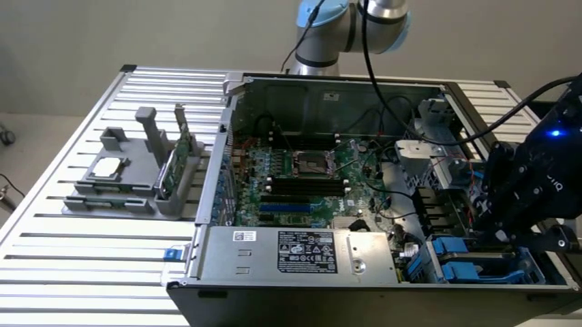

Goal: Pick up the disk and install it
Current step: 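Insert the second disk wire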

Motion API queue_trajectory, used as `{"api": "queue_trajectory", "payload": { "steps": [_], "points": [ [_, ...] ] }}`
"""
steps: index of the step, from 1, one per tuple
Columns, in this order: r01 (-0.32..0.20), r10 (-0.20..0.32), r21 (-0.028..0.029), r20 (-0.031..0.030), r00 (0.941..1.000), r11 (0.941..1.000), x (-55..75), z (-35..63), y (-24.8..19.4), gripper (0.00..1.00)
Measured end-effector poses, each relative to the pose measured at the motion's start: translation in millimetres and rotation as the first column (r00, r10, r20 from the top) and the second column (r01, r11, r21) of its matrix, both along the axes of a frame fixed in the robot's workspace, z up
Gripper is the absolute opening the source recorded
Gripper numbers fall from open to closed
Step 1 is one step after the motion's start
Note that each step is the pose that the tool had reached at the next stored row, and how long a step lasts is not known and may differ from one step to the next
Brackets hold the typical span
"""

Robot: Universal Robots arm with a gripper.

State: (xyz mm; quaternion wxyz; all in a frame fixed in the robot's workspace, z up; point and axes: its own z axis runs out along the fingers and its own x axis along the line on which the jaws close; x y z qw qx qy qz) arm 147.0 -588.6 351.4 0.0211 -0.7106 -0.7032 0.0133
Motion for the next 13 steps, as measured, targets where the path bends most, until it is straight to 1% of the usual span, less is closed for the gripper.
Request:
{"api": "queue_trajectory", "payload": {
  "steps": [5, 6, 7, 9, 13],
  "points": [
    [0.0, 0.0, -0.0001, -0.0004, 1.0, 1.0, -7.2, 9.0, 0.0, 0.25],
    [0.0, 0.0, -0.0001, -0.0005, 1.0, 1.0, -9.0, 10.5, 0.0, 0.22],
    [0.0, 0.0, 0.0001, -0.0004, 1.0, 1.0, -10.6, 11.4, 0.0, 0.22],
    [0.0, 0.0, -0.0001, -0.0005, 1.0, 1.0, -13.4, 12.4, 0.0, 0.11],
    [0.0, 0.0, 0.0002, -0.0005, 1.0, 1.0, -14.0, 12.5, 0.2, 0.11]
  ]
}}
